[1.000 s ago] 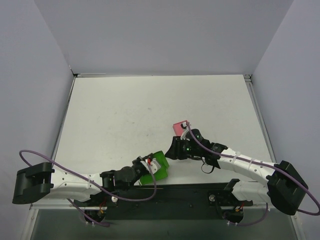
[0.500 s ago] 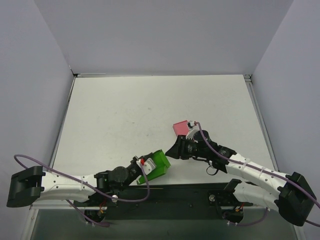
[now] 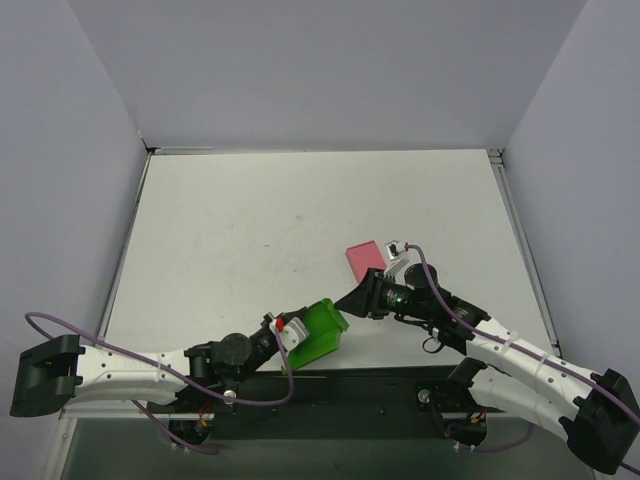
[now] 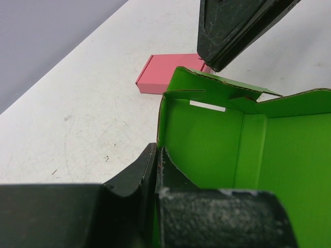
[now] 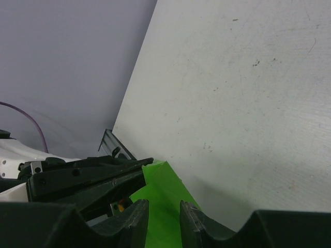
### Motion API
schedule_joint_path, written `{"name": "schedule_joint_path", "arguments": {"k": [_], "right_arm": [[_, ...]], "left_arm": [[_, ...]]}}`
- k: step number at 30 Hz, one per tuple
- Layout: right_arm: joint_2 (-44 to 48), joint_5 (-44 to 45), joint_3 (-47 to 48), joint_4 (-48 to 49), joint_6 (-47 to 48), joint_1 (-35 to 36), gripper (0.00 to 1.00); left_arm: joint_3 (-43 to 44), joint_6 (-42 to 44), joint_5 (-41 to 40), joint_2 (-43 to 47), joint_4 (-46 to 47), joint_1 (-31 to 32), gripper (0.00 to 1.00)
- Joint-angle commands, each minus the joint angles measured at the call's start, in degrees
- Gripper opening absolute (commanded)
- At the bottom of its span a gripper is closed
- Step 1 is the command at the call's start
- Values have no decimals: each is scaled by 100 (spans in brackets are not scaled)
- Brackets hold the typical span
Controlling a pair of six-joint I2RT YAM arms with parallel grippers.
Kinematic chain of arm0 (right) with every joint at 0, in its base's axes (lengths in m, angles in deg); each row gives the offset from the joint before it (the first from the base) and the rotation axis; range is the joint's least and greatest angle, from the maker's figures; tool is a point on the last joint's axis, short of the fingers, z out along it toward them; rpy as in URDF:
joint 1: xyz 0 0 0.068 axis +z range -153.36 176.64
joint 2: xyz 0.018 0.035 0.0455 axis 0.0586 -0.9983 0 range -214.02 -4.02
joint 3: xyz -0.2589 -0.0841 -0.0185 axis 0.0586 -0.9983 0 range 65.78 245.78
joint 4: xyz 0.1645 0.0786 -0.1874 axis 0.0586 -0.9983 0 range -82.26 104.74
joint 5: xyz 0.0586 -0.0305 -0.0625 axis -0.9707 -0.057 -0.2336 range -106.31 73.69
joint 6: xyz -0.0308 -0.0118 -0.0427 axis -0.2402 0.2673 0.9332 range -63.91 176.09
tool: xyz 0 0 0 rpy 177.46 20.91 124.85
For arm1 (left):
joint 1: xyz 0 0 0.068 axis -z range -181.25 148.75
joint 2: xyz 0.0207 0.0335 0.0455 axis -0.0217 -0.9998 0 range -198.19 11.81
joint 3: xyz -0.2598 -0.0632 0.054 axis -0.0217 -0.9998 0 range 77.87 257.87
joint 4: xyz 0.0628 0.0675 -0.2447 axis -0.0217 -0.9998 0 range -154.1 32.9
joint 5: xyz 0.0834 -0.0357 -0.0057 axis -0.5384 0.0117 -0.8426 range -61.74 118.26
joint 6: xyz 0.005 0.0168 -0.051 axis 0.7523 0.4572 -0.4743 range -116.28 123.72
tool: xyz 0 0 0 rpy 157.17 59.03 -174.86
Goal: Fold the paper box
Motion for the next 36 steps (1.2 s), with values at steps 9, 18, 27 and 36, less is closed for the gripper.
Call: {"name": "schedule_joint_path", "arguments": {"k": [9,18,27,36], "right_arm": [[-34,-528,-306,622,-93,-35,31],[-192,-617,-262,728,-14,17,27],[-526,-327,-95,517,240,334,26],[-956,51,36,666,346,729,26]], "left_arm": [[25,-96,133,130,271,-14,0],[122,-87,125,-125,245,-14,0],[122,-96,133,-143,262,-23,0],[122,-122,221,-169,289,-14,0]]}}
